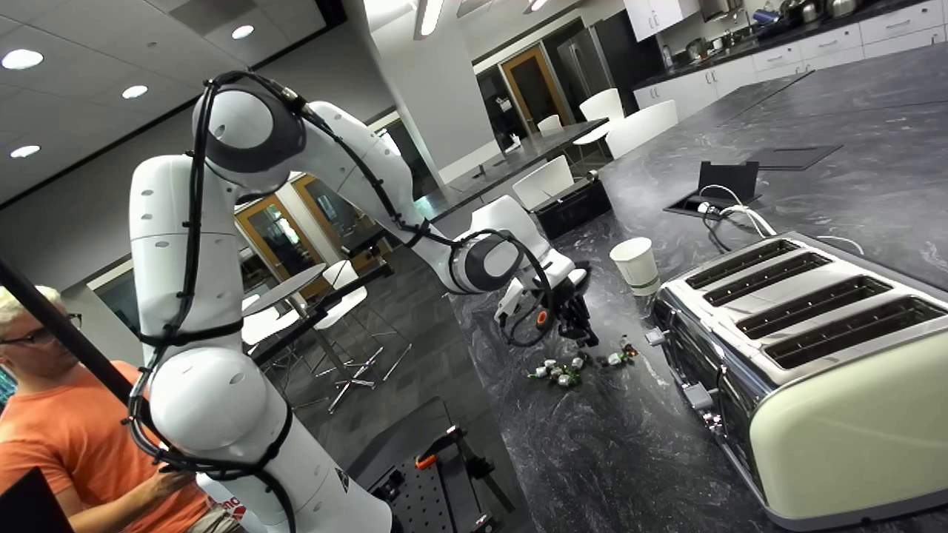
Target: Place three sweets in the cup
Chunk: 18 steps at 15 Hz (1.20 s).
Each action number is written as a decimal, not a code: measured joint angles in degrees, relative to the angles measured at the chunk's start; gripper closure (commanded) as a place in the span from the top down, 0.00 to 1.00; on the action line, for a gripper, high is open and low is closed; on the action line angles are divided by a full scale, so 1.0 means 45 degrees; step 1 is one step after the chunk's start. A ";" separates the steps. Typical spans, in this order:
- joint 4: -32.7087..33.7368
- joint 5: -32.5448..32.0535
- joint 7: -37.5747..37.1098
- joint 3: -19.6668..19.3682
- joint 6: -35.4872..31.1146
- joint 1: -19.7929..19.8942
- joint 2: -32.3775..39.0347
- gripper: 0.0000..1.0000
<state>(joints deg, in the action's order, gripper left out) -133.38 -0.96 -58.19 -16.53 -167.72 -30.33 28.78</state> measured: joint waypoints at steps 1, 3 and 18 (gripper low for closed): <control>-0.0004 -0.0022 -0.0089 -0.0085 0.0001 -0.0103 -0.0216 0.00; -0.0006 -0.0124 -0.0192 -0.0246 0.0006 -0.0307 -0.0819 0.00; 0.4792 -0.5276 -0.7227 -0.5273 0.0674 -0.5023 0.0446 0.00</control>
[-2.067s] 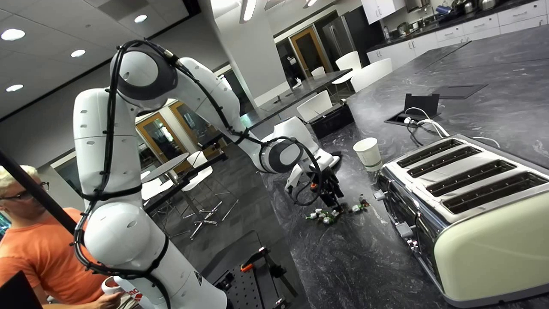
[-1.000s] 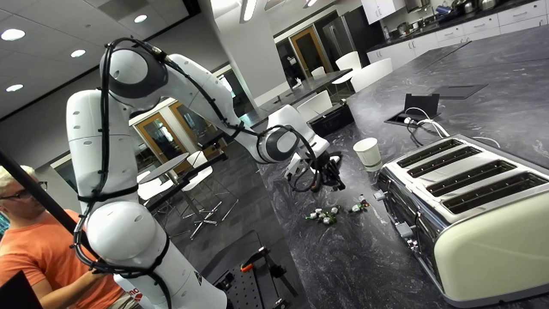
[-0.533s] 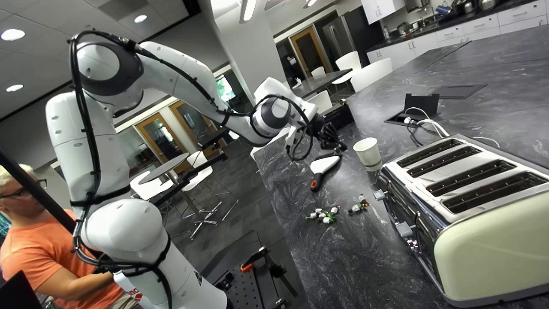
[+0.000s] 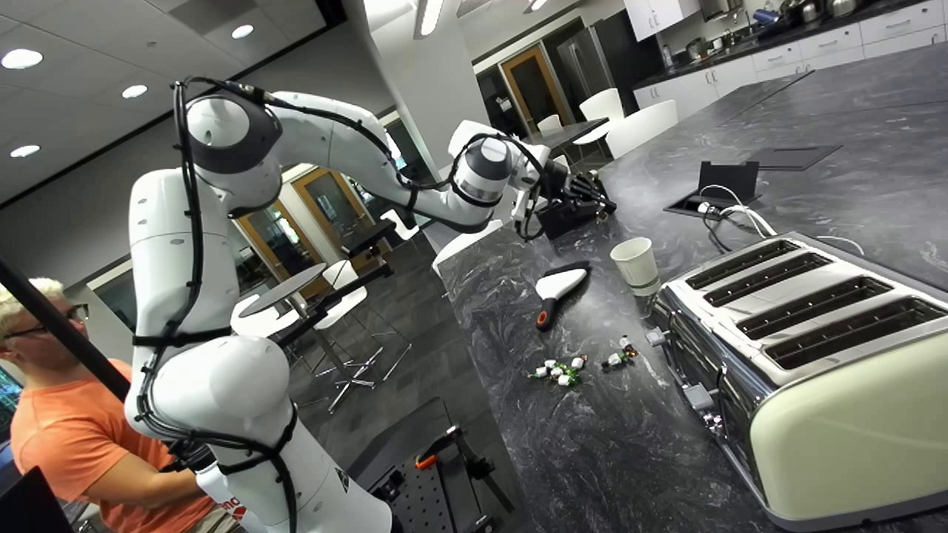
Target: Place three sweets in the cup
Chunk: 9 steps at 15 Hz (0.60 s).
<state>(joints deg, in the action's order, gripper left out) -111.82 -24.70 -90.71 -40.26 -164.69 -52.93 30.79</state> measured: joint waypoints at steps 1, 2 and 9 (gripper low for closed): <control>0.0450 0.0000 -0.0065 0.0001 0.0375 0.0003 0.0506 0.00; 0.0873 0.0000 -0.0141 0.0007 0.0776 0.0021 0.1003 0.00; 0.3087 0.0000 -0.0157 0.0542 0.2795 0.0684 0.3152 0.30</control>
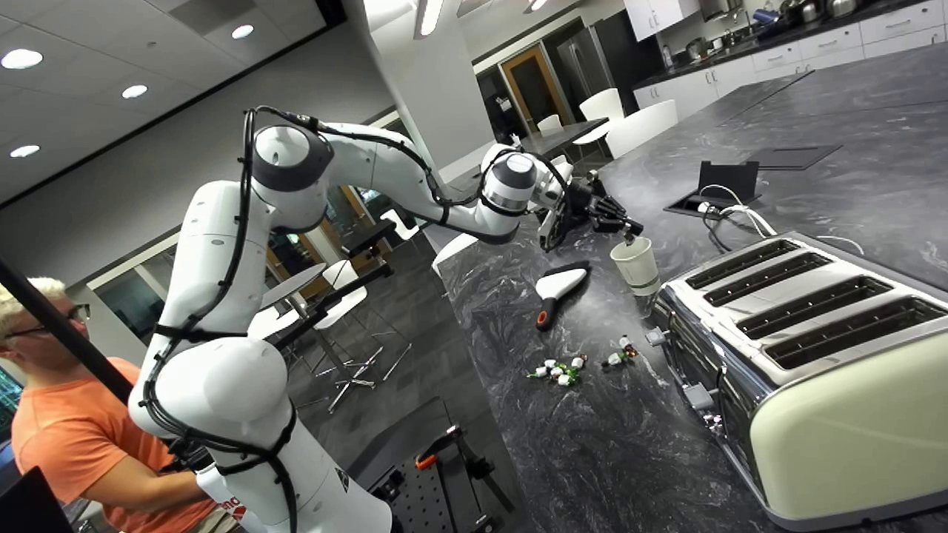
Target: Place three sweets in the cup
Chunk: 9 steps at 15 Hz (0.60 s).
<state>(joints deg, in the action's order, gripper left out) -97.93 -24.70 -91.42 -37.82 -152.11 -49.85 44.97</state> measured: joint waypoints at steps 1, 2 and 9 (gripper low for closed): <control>0.0189 -0.0006 0.0006 0.0144 0.0151 0.0137 0.0111 0.31; 0.0343 -0.0018 0.0007 0.0271 0.0249 0.0266 0.0195 0.38; 0.0640 -0.0495 -0.0003 0.0571 0.0383 0.0685 0.0002 0.91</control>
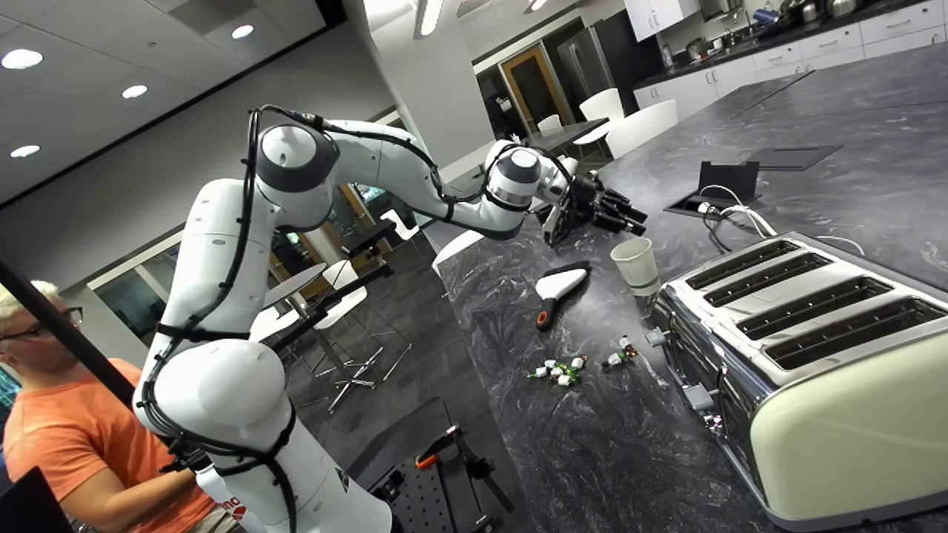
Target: Place three sweets in the cup
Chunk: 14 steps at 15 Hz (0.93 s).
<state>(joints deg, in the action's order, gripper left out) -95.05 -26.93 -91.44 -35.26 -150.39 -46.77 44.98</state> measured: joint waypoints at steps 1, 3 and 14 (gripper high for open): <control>-0.0160 -0.0227 0.0010 -0.0001 0.0000 -0.0001 -0.0243 0.99; -0.0825 -0.0884 0.0114 0.0011 0.0000 -0.0016 -0.1021 1.00; -0.7806 -0.1073 0.5700 0.4364 -0.0779 0.4757 -0.6500 1.00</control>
<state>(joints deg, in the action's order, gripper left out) -130.17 -31.75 -65.78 -15.62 -153.89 -25.36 15.73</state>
